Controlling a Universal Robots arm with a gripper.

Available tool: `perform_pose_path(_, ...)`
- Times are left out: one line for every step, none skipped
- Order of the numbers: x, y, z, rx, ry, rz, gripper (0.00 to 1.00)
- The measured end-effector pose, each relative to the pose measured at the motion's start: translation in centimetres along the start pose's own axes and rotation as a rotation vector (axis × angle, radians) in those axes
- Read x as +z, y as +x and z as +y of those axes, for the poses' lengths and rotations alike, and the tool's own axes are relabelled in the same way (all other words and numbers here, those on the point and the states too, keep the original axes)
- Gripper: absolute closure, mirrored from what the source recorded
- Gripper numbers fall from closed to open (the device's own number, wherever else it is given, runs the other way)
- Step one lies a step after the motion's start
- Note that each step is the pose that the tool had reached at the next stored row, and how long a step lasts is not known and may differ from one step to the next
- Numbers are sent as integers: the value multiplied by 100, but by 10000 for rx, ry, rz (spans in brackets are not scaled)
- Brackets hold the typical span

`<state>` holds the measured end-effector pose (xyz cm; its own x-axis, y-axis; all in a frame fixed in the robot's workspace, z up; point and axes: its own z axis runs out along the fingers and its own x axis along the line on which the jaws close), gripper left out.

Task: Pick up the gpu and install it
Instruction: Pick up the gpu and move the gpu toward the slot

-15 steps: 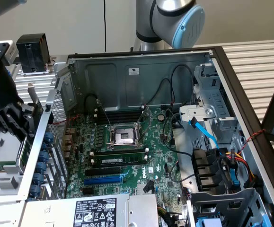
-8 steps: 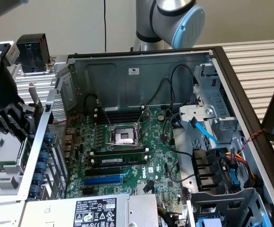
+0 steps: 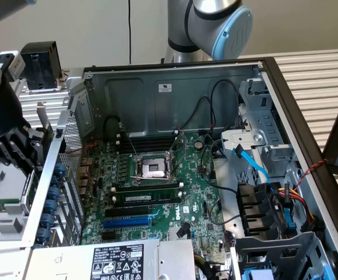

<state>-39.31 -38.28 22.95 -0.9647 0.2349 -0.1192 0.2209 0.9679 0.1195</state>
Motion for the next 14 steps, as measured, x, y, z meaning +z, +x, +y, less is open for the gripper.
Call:
perform_pose_path(1, 0, 1, 1, 4, 17, 64)
perform_pose_path(1, 0, 1, -3, 12, 51, 64)
perform_pose_path(1, 1, 1, -10, 17, 78, 64)
perform_pose_path(1, 1, 0, -18, 19, 94, 64)
perform_pose_path(0, 0, 0, -26, 20, 102, 64)
perform_pose_path(0, 0, -1, -31, 19, 104, 64)
perform_pose_path(0, -1, -1, -38, 17, 107, 64)
perform_pose_path(0, -2, -3, -46, 15, 108, 64)
perform_pose_path(0, -2, -3, -53, 12, 109, 64)
perform_pose_path(0, -1, -3, -62, 11, 108, 64)
perform_pose_path(-1, 1, -5, -76, 7, 105, 64)
perform_pose_path(-1, 2, -6, -87, 2, 101, 64)
perform_pose_path(-1, 5, -8, -100, -12, 88, 64)
perform_pose_path(-1, 7, -10, -110, -23, 75, 64)
